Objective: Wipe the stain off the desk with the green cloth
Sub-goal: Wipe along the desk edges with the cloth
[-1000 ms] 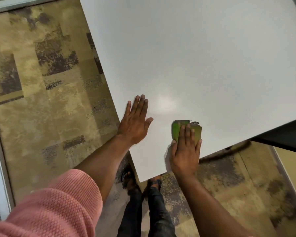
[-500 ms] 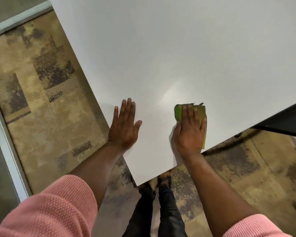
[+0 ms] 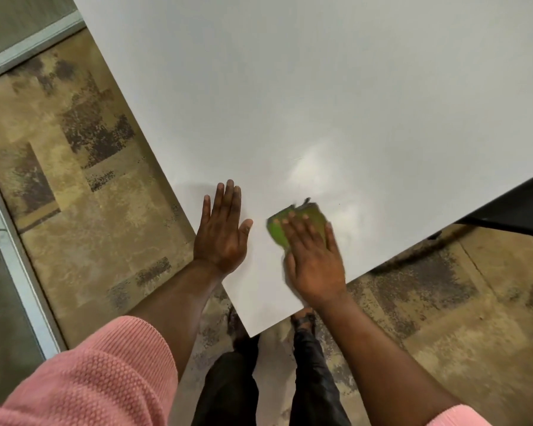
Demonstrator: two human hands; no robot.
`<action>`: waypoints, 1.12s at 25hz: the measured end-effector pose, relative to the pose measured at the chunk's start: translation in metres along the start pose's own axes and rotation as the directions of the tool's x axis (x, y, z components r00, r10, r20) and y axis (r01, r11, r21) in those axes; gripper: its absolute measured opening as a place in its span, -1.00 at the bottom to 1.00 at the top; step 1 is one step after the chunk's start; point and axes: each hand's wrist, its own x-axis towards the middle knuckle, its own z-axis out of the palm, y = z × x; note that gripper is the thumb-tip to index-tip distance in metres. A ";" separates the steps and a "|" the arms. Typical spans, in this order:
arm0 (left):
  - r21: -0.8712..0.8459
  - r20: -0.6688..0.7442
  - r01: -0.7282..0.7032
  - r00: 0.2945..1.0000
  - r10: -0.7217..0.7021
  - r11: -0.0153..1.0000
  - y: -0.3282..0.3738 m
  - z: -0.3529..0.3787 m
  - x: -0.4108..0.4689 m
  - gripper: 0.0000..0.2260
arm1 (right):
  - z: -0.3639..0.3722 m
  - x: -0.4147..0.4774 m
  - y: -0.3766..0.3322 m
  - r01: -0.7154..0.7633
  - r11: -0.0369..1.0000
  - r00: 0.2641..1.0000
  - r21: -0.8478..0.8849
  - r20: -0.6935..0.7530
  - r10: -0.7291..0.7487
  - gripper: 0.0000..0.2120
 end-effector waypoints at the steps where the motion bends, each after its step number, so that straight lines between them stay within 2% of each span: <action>1: -0.005 0.009 0.001 1.000 0.000 1.000 -0.001 0.000 0.000 -0.40 | -0.004 0.007 0.008 -0.087 0.996 0.995 0.014 -0.039 0.088 -0.42; 3: 0.002 0.029 0.001 1.000 -0.001 1.000 0.001 -0.001 -0.001 -0.39 | -0.010 0.018 0.023 -0.252 0.966 0.957 0.060 -0.131 0.258 -0.42; 6: 0.021 0.061 -0.026 0.998 0.025 0.999 0.001 -0.002 0.001 -0.37 | -0.004 0.024 0.016 -0.381 0.915 0.895 0.130 -0.196 0.401 -0.43; 10: 0.097 0.117 -0.231 0.969 0.220 0.968 -0.001 -0.001 0.002 -0.37 | 0.021 0.001 -0.037 -0.511 0.846 0.813 0.150 -0.235 0.533 -0.41; 16: 0.065 0.206 -0.494 0.857 0.473 0.867 -0.007 -0.002 0.000 -0.36 | 0.070 -0.061 -0.150 -0.693 0.686 0.646 0.219 -0.233 0.727 -0.36; 19: 0.053 0.223 -0.610 0.779 0.586 0.790 -0.010 -0.002 0.001 -0.35 | 0.094 -0.080 -0.187 -0.727 0.624 0.583 0.287 -0.223 0.782 -0.37; 21: 0.049 0.268 -0.748 0.649 0.712 0.662 -0.009 -0.002 0.003 -0.35 | 0.097 -0.079 -0.189 -0.732 0.563 0.518 0.384 -0.225 0.826 -0.38; 23: 0.038 0.333 -0.835 0.529 0.781 0.549 -0.005 -0.003 0.008 -0.35 | 0.095 -0.075 -0.183 -0.703 0.529 0.476 0.476 -0.238 0.847 -0.39; 25: 0.033 0.361 -0.851 0.499 0.788 0.524 -0.001 -0.003 0.010 -0.37 | 0.089 -0.069 -0.168 -0.666 0.499 0.441 0.554 -0.247 0.863 -0.40; 28: 0.041 0.348 -0.850 0.504 0.790 0.525 0.001 -0.005 0.008 -0.38 | 0.060 -0.047 -0.108 -0.633 0.433 0.356 0.642 -0.256 0.899 -0.41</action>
